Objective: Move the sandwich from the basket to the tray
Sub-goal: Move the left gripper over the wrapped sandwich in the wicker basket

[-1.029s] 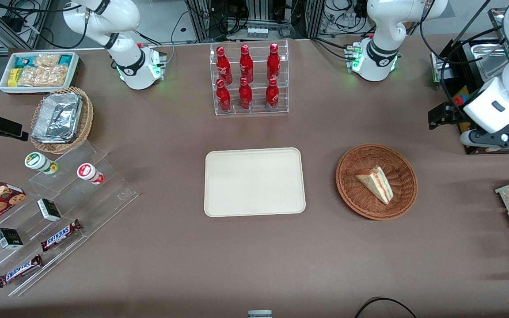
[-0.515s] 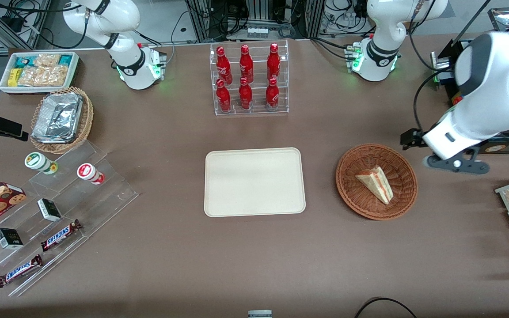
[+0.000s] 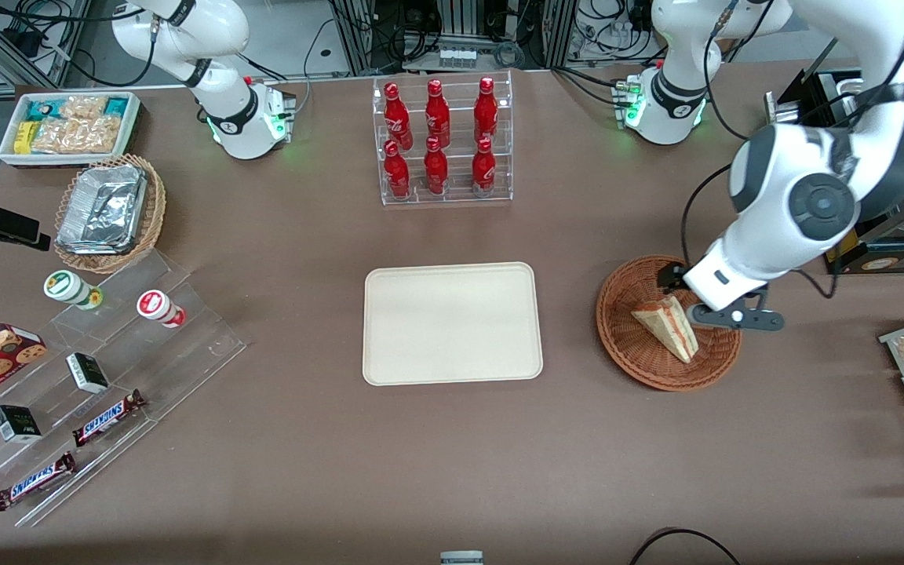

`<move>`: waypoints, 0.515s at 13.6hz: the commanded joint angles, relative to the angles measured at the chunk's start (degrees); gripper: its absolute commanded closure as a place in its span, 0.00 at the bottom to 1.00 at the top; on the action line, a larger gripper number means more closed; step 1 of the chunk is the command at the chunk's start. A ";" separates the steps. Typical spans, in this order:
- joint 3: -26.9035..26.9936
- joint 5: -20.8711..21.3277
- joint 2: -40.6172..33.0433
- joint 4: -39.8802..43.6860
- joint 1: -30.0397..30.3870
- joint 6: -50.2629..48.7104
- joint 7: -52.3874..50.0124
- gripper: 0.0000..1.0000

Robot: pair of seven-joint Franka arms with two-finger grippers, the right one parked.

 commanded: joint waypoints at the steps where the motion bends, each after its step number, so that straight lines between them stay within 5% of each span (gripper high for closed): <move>1: -0.50 0.09 -1.32 -6.95 -0.20 8.96 -6.63 0.00; 7: -0.76 0.18 -2.90 -13.13 -1.52 17.43 -34.55 0.00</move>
